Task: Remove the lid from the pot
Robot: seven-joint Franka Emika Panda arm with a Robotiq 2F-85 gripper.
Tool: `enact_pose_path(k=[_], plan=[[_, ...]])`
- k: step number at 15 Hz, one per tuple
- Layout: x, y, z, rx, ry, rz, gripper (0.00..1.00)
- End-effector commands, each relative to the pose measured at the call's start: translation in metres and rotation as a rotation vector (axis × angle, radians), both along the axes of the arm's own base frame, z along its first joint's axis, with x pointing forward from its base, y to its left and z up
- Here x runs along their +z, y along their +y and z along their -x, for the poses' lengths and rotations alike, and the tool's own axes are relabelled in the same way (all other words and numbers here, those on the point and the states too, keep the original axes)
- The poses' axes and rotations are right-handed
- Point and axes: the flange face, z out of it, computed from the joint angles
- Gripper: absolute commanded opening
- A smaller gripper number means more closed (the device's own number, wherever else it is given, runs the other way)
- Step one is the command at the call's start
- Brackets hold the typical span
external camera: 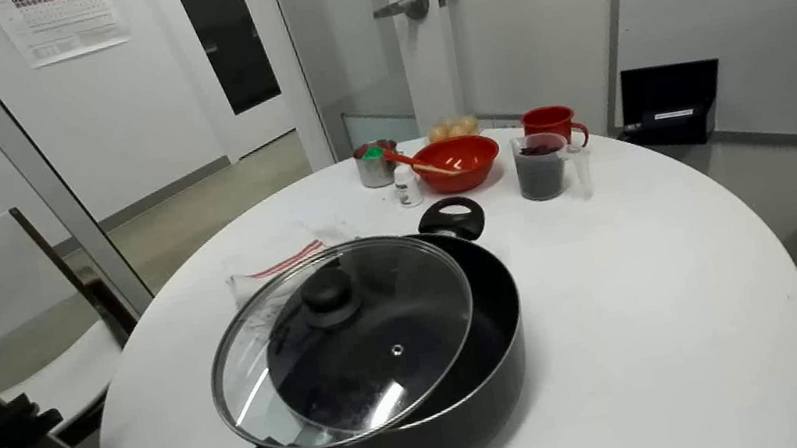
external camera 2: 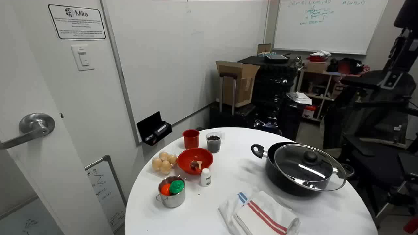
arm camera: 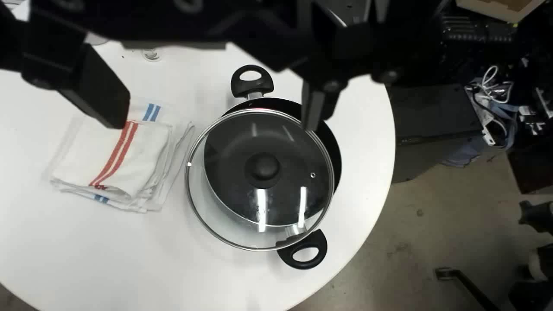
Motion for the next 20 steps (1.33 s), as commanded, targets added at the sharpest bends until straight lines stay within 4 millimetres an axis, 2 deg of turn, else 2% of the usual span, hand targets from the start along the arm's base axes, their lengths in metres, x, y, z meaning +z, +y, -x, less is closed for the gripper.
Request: enact_pose_path(k=[1, 7, 11, 15, 20], plan=[[0.001, 0.000, 0.000, 0.000, 0.001, 0.000, 1.00], [0.001, 0.000, 0.000, 0.000, 0.001, 0.000, 1.00], [-0.019, -0.006, -0.015, 0.008, 0.039, -0.022, 1.00], [-0.061, -0.015, -0.036, 0.045, 0.116, -0.078, 1.00], [-0.120, -0.038, -0.074, 0.062, 0.197, -0.165, 1.00]])
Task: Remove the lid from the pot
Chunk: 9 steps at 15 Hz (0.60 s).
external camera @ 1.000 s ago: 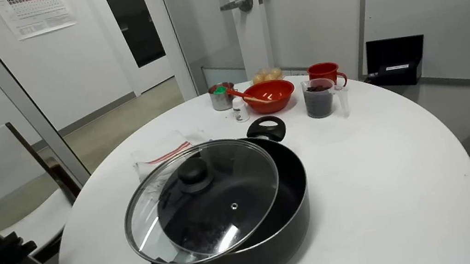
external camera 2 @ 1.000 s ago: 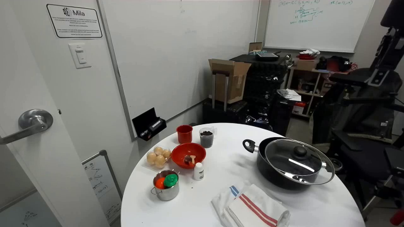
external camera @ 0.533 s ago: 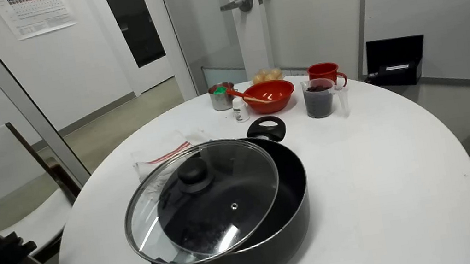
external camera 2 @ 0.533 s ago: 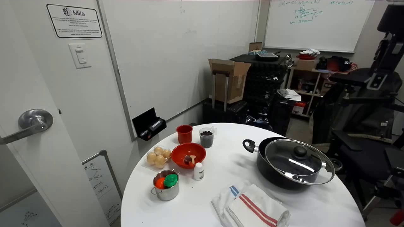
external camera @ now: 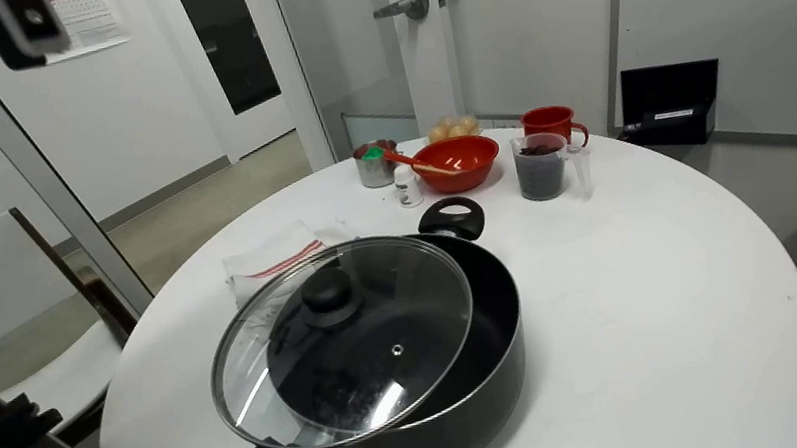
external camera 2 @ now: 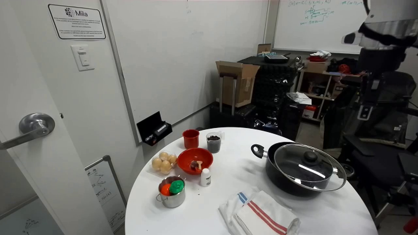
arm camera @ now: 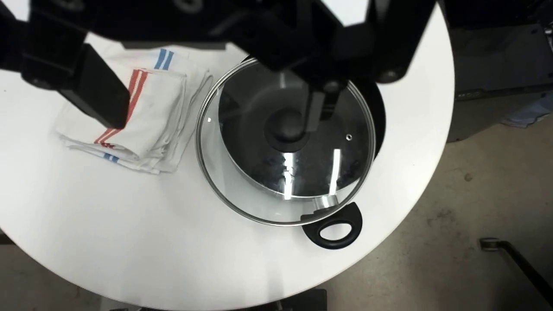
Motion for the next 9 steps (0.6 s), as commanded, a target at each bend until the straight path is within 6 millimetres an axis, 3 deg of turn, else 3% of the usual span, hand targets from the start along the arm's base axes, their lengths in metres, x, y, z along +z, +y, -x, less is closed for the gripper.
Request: enact_pose_path(k=[1, 9], plan=[[-0.039, -0.017, -0.040, 0.014, 0.056, -0.073, 1.00], [-0.106, -0.038, -0.087, 0.027, 0.152, -0.154, 1.00]])
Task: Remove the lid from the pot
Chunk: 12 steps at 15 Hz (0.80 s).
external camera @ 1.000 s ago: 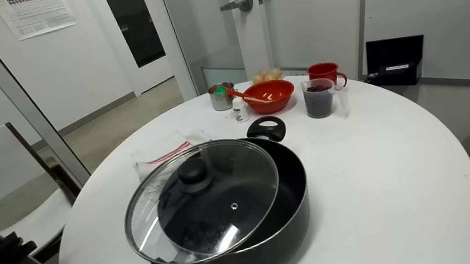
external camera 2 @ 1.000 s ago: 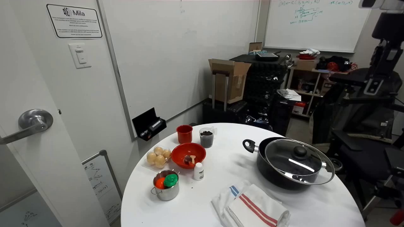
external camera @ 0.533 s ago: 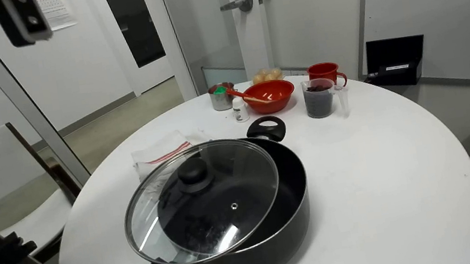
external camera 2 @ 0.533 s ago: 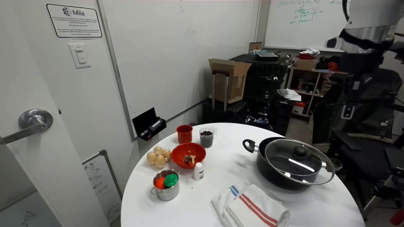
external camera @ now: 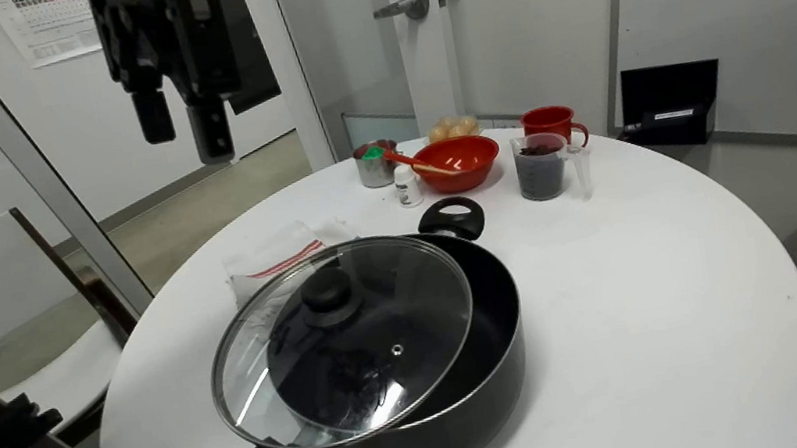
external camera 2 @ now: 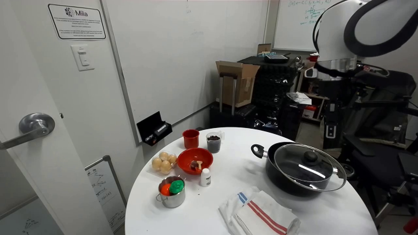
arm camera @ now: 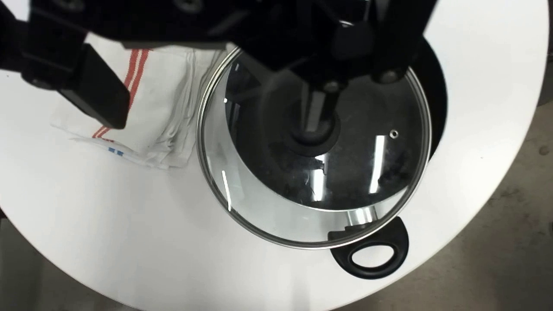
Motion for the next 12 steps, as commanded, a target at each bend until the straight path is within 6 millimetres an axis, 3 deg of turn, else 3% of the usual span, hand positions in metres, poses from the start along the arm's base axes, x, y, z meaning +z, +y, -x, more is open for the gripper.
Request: enact_pose_path(k=[1, 12], plan=[[-0.032, -0.014, -0.023, -0.006, 0.035, -0.018, 1.00], [-0.117, -0.049, -0.041, -0.058, 0.112, -0.010, 1.00]])
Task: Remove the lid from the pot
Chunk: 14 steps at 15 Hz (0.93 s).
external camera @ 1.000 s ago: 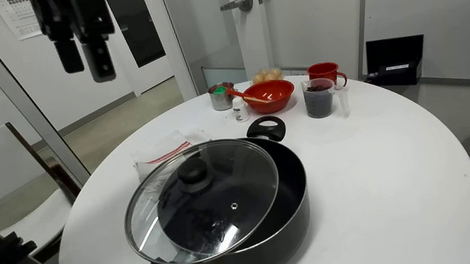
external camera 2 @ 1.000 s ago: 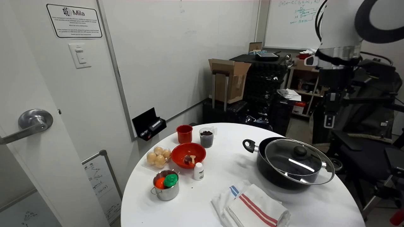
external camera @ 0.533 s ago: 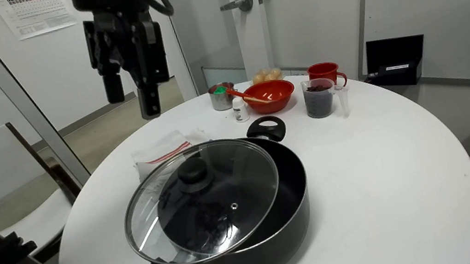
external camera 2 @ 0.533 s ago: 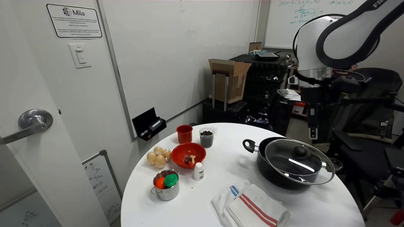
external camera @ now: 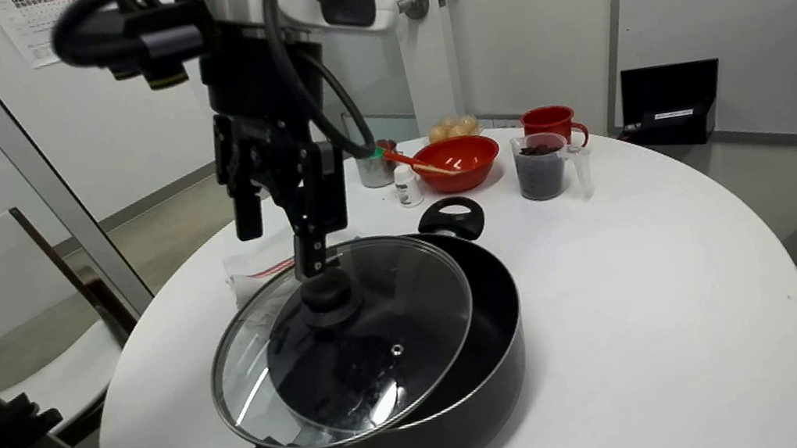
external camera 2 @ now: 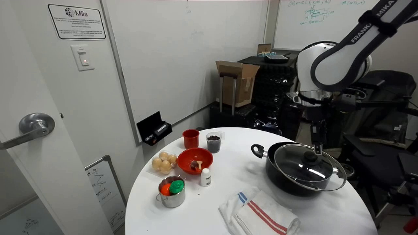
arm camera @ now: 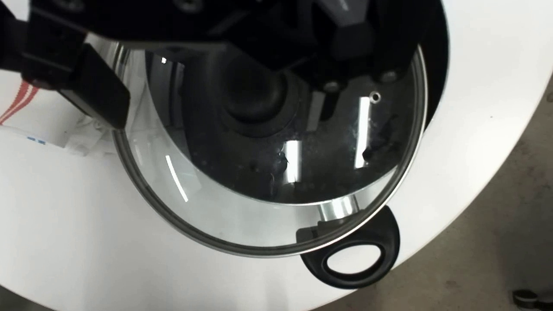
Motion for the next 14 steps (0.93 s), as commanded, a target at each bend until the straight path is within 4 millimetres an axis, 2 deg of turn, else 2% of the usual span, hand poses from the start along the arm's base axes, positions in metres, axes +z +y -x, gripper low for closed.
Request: enact_pose_path(k=[1, 4, 8, 9, 10, 14], plan=[[-0.025, -0.012, -0.018, -0.002, -0.015, -0.007, 1.00], [-0.044, -0.019, -0.028, -0.005, -0.017, -0.005, 1.00], [-0.057, -0.027, -0.033, -0.015, -0.014, -0.005, 1.00], [-0.058, -0.029, -0.034, -0.017, -0.018, -0.003, 0.75], [-0.059, -0.030, -0.035, -0.018, -0.020, -0.003, 0.74], [-0.055, -0.033, -0.038, -0.023, -0.035, -0.003, 0.44]])
